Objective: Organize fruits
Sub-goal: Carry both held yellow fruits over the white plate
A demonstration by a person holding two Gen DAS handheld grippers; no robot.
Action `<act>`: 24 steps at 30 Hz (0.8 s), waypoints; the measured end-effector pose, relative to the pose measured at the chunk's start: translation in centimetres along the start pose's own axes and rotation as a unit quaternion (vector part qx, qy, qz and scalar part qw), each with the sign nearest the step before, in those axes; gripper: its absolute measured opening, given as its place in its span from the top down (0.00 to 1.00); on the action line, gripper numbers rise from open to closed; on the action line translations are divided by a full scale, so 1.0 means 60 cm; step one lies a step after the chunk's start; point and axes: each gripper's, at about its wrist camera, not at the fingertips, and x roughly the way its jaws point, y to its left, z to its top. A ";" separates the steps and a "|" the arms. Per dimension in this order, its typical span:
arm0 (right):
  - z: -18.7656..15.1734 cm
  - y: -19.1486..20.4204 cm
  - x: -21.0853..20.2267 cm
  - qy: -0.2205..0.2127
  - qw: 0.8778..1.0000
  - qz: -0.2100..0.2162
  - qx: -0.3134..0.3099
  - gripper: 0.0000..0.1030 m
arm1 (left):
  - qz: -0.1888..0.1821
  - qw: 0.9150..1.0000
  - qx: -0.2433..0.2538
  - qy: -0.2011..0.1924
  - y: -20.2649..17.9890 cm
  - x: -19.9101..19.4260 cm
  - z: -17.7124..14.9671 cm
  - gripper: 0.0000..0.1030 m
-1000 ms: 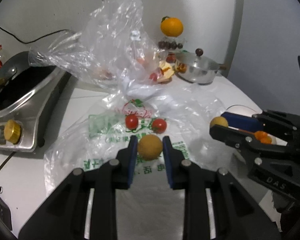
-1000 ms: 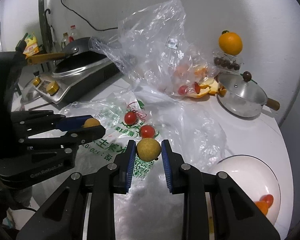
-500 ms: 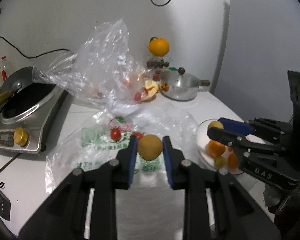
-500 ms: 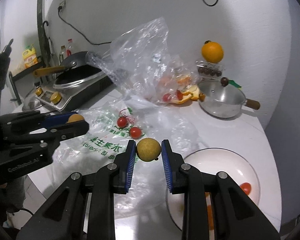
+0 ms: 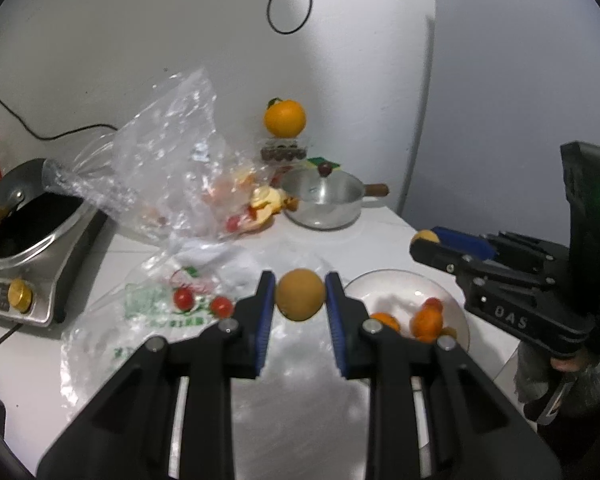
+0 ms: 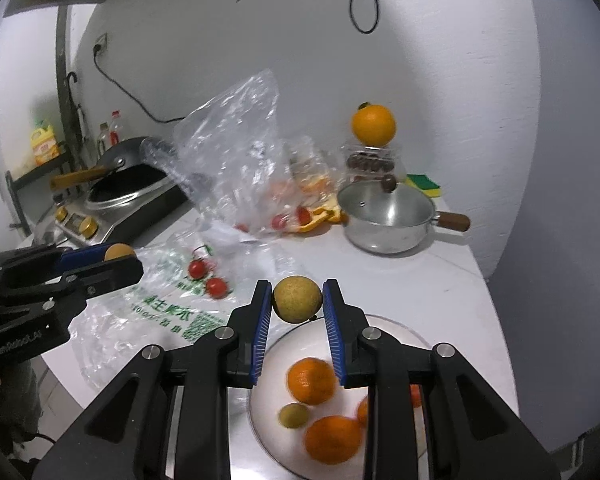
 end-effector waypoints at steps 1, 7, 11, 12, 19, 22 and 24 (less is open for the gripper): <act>0.001 -0.009 -0.001 -0.002 1.000 -0.002 0.001 0.73 | -0.002 1.000 0.001 -0.002 -0.008 0.003 0.002 0.75; 0.005 -0.058 -0.008 -0.010 1.000 -0.012 0.008 0.73 | -0.013 1.000 0.006 -0.003 -0.047 0.027 0.006 0.75; 0.005 -0.090 -0.009 -0.010 1.000 -0.019 0.015 0.73 | -0.020 1.000 0.011 0.008 -0.068 0.051 0.006 0.75; 0.004 -0.098 -0.008 -0.008 1.000 -0.021 0.018 0.73 | -0.021 1.000 0.014 0.010 -0.072 0.056 0.006 0.75; -0.011 -0.137 0.005 0.003 0.999 -0.023 0.027 0.73 | -0.031 0.999 0.019 0.026 -0.100 0.100 0.005 0.75; -0.023 -0.148 0.015 0.011 0.999 -0.018 0.031 0.73 | -0.037 0.998 0.024 0.035 -0.117 0.119 0.000 0.75; -0.032 -0.155 0.023 0.018 0.999 -0.014 0.034 0.73 | -0.040 0.998 0.026 0.043 -0.125 0.133 -0.003 0.75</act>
